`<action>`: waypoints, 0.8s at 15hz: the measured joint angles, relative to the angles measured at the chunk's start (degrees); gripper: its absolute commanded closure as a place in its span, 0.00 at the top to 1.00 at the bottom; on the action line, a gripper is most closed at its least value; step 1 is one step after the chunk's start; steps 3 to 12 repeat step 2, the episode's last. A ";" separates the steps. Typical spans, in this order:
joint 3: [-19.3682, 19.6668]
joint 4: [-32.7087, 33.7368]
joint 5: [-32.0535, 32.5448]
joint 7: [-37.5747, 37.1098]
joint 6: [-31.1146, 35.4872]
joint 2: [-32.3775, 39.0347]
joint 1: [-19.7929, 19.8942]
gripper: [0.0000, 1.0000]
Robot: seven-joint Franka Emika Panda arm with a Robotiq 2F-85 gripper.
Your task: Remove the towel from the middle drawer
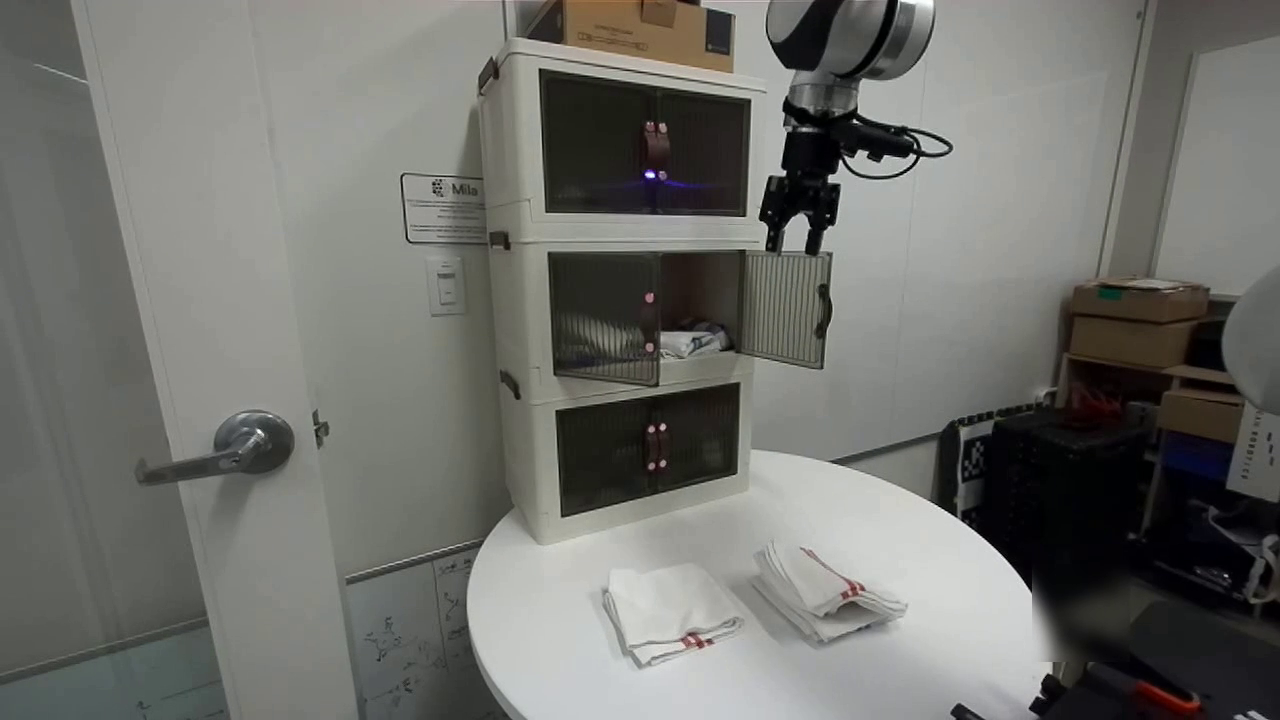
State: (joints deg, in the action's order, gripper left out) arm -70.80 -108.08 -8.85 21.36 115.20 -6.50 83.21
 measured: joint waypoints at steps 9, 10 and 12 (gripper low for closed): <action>0.77 -0.15 1.14 -0.54 0.41 2.47 -1.36 1.00; 0.77 -0.15 1.14 -0.54 0.41 2.47 -1.36 1.00; 0.77 -0.15 1.14 -0.54 0.41 2.47 -1.36 1.00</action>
